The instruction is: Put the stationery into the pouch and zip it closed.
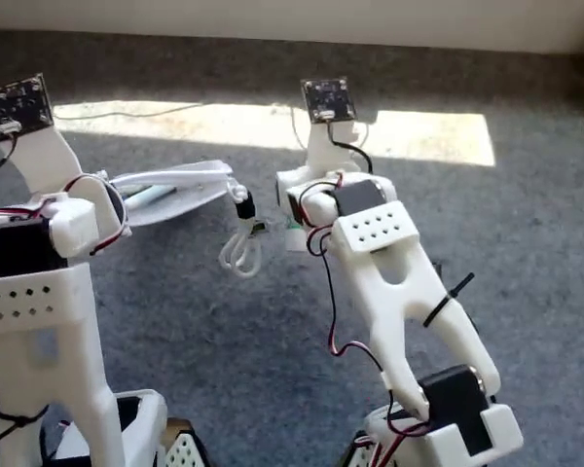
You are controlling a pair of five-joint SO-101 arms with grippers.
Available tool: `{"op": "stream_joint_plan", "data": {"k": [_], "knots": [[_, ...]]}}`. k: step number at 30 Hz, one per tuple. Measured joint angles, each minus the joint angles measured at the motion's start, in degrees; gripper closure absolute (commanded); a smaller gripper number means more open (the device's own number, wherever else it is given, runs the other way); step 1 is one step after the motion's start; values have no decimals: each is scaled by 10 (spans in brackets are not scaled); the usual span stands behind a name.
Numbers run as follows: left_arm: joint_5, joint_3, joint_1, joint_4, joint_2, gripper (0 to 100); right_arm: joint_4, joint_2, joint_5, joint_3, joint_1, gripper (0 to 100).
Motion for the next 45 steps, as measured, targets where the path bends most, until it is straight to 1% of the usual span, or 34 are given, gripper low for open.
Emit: {"op": "stream_joint_plan", "data": {"k": [6, 10, 16, 23, 30, 35, 38, 41, 45], "knots": [[0, 0, 52, 3, -76, 989, 0, -74, 0, 33, 0, 991], [0, 1, 72, 8, -84, 989, 0, -121, 0, 34, 10, 991], [0, -7, 76, 20, -84, 989, 0, -184, 0, 34, 31, 991], [0, -12, 83, 20, -80, 989, 0, -291, 0, 34, 28, 991], [0, -72, 84, 20, 15, 991, -26, -395, 0, 34, -32, 991], [-1, -111, 84, 20, 66, 990, -72, -424, 0, 35, -91, 991], [-1, -119, 84, 20, 78, 989, -120, -433, 0, 72, -122, 991], [-1, -120, 84, 20, 80, 989, -197, -433, 0, 131, -149, 991], [-1, -120, 84, 20, 80, 989, -341, -432, 0, 229, -164, 991]]}}
